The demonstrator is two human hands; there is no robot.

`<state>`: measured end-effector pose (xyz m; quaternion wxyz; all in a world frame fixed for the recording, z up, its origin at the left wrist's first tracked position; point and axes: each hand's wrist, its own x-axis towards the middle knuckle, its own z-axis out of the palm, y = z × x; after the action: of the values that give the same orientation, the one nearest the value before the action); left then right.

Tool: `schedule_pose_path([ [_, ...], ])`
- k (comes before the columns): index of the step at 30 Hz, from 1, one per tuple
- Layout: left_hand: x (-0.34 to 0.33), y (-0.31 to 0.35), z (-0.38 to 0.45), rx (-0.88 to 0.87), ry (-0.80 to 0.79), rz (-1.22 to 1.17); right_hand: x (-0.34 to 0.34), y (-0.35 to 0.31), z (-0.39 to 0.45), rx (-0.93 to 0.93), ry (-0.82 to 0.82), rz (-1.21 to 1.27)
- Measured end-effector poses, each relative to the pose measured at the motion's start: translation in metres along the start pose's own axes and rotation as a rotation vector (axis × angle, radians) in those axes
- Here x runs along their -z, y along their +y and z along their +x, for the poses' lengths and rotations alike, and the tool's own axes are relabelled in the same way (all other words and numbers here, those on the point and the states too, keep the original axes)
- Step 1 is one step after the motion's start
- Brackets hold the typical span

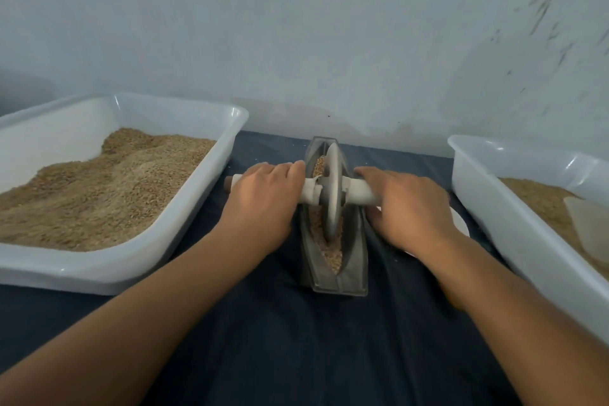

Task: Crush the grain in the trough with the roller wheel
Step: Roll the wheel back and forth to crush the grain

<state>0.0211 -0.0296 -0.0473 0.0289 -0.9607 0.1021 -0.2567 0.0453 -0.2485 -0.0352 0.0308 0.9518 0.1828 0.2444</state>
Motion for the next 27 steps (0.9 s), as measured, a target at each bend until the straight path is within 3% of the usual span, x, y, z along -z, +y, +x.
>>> schedule_pose_path([
  [5, -0.014, -0.005, 0.033, 0.000, -0.012, 0.106, -0.020, 0.009, 0.030, -0.099, -0.119, 0.026],
  [12, -0.028, -0.016, 0.059, 0.072, -0.096, 0.074, -0.035, 0.021, 0.071, -0.014, -0.109, 0.010],
  [19, -0.031, -0.017, 0.081, 0.044, -0.036, 0.031, -0.039, 0.032, 0.095, -0.032, -0.315, 0.059],
  [27, -0.033, -0.022, 0.051, 0.087, -0.069, -0.007, -0.025, 0.016, 0.080, -0.002, -0.166, -0.020],
])
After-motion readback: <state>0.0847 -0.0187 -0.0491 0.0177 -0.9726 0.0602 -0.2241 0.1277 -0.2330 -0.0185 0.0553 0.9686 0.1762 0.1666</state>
